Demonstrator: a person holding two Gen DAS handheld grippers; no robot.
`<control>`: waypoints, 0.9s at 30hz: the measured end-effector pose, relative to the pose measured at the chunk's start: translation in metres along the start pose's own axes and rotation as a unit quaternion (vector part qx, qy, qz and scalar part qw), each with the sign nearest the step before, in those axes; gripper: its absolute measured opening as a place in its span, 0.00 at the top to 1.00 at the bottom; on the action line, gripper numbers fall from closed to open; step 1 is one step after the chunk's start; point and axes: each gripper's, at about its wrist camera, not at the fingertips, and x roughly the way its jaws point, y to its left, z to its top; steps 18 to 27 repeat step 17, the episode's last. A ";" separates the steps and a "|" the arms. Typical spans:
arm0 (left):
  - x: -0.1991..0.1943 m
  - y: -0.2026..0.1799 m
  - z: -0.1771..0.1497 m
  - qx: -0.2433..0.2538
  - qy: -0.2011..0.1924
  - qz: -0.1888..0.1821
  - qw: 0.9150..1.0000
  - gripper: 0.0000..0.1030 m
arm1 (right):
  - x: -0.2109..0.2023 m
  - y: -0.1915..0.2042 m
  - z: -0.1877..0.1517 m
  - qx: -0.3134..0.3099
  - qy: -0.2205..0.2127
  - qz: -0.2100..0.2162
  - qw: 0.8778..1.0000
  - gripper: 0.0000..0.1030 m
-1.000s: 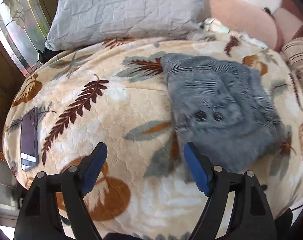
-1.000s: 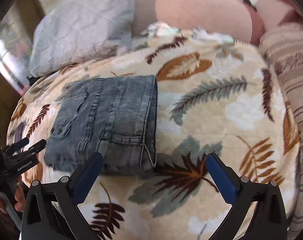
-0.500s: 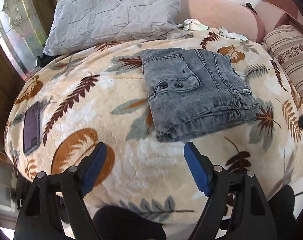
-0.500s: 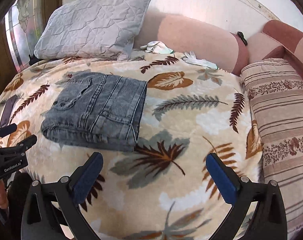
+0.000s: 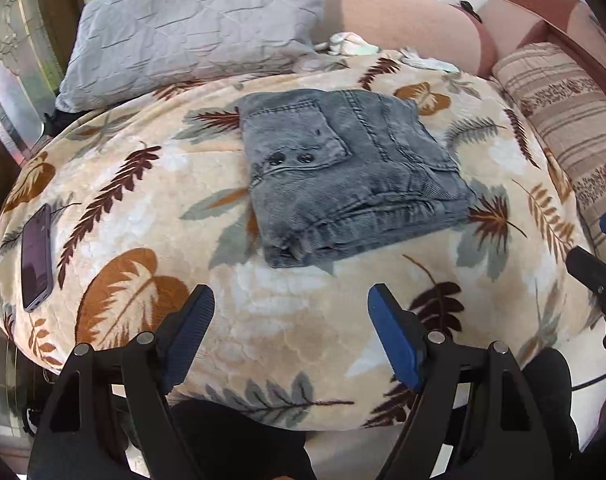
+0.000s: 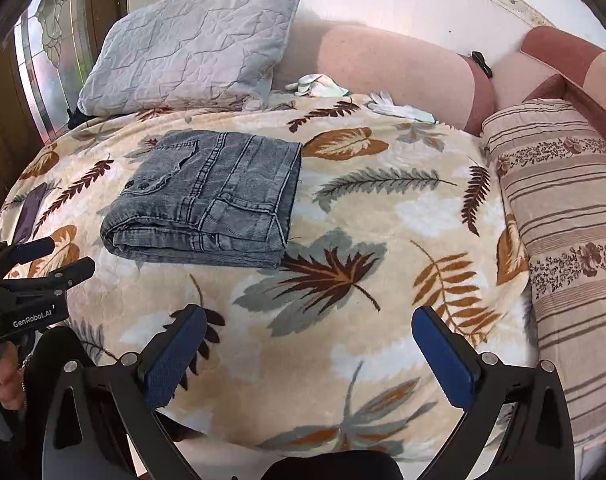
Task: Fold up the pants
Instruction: 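Release the folded jeans and pull both tools back from the bed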
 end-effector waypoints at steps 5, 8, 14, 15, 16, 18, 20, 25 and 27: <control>-0.003 -0.005 0.001 0.002 -0.009 -0.016 1.000 0.23 | 0.002 -0.002 -0.001 0.006 0.003 0.003 1.000 0.00; -0.011 -0.006 0.004 0.001 -0.019 -0.029 0.999 0.23 | 0.004 -0.005 0.001 0.010 0.006 0.005 1.000 0.00; -0.019 -0.014 0.008 0.021 -0.032 -0.019 0.999 0.23 | 0.007 -0.011 0.005 0.014 0.011 0.003 1.000 0.00; -0.019 -0.015 0.008 0.023 -0.032 -0.017 0.999 0.23 | 0.007 -0.012 0.006 0.013 0.010 0.003 1.000 0.00; -0.019 -0.016 0.008 0.026 -0.030 -0.014 0.999 0.23 | 0.006 -0.012 0.006 0.012 0.011 0.001 1.000 0.00; -0.019 -0.016 0.009 0.027 -0.029 -0.013 0.999 0.23 | 0.006 -0.013 0.007 0.011 0.011 0.000 1.000 0.00; -0.019 -0.016 0.009 0.027 -0.029 -0.013 0.999 0.23 | 0.006 -0.013 0.007 0.011 0.011 0.000 1.000 0.00; -0.019 -0.016 0.009 0.027 -0.029 -0.013 0.999 0.23 | 0.006 -0.013 0.007 0.011 0.011 0.000 1.000 0.00; -0.019 -0.016 0.009 0.027 -0.029 -0.013 0.999 0.23 | 0.006 -0.013 0.007 0.011 0.011 0.000 1.000 0.00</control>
